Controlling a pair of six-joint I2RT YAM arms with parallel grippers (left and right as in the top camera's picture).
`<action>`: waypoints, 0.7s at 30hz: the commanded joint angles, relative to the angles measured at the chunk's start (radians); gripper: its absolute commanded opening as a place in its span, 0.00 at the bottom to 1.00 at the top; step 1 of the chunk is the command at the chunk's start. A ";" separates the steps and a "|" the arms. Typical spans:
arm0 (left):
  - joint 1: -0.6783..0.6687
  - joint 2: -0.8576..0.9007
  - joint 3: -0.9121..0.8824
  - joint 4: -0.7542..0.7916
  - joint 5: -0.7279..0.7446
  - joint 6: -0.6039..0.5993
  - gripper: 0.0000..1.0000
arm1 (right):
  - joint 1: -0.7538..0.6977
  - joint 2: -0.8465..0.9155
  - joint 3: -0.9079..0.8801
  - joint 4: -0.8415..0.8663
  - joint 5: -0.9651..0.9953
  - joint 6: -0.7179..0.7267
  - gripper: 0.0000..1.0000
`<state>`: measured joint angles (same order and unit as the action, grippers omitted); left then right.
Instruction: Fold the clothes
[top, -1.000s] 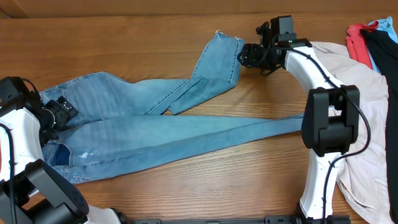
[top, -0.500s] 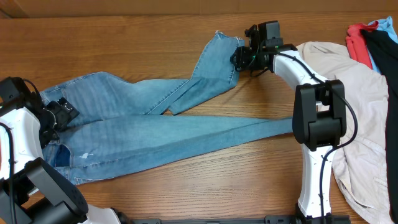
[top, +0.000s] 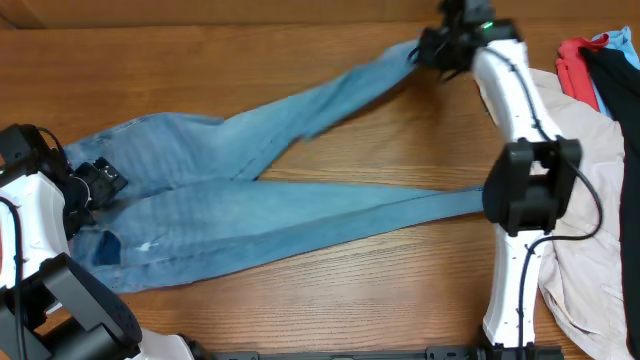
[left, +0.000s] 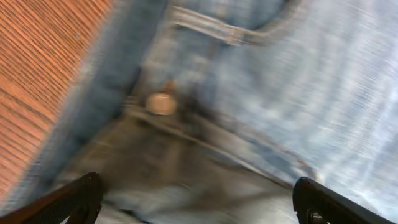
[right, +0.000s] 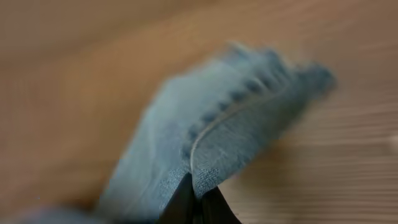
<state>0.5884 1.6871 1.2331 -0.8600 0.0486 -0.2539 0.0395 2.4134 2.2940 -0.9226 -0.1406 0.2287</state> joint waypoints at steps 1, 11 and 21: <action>-0.007 0.007 0.027 -0.002 0.007 0.018 1.00 | -0.130 -0.018 0.140 -0.079 0.137 0.066 0.04; -0.021 0.007 0.027 0.002 0.129 0.012 1.00 | -0.224 -0.014 0.093 -0.208 0.092 0.052 0.38; -0.112 0.007 0.055 0.151 0.163 0.034 1.00 | -0.226 -0.014 0.080 -0.316 0.095 0.052 0.40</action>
<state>0.4999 1.6871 1.2407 -0.7418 0.1783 -0.2321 -0.1749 2.4107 2.3760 -1.2224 -0.0486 0.2836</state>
